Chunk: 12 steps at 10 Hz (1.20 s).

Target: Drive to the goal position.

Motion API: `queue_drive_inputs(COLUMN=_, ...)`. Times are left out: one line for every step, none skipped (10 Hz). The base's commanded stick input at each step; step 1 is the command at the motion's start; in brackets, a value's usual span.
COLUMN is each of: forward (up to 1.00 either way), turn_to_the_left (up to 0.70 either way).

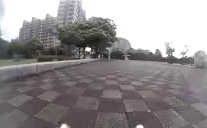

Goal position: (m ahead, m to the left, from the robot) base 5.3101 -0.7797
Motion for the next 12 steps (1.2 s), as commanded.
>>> queue_drive_inputs(forward=0.85, turn_to_the_left=0.01)
queue_drive_inputs(forward=0.85, turn_to_the_left=0.01)
queue_drive_inputs(forward=0.85, turn_to_the_left=0.01)
queue_drive_inputs(forward=0.85, turn_to_the_left=0.01)
queue_drive_inputs(forward=0.85, turn_to_the_left=0.01)
queue_drive_inputs(forward=0.85, turn_to_the_left=0.01)
queue_drive_inputs(forward=0.85, turn_to_the_left=0.01)
queue_drive_inputs(forward=0.85, turn_to_the_left=0.01)
queue_drive_inputs(forward=0.85, turn_to_the_left=0.01)
queue_drive_inputs(forward=0.85, turn_to_the_left=-0.07)
queue_drive_inputs(forward=0.85, turn_to_the_left=-0.21)
queue_drive_inputs(forward=0.85, turn_to_the_left=-0.32)
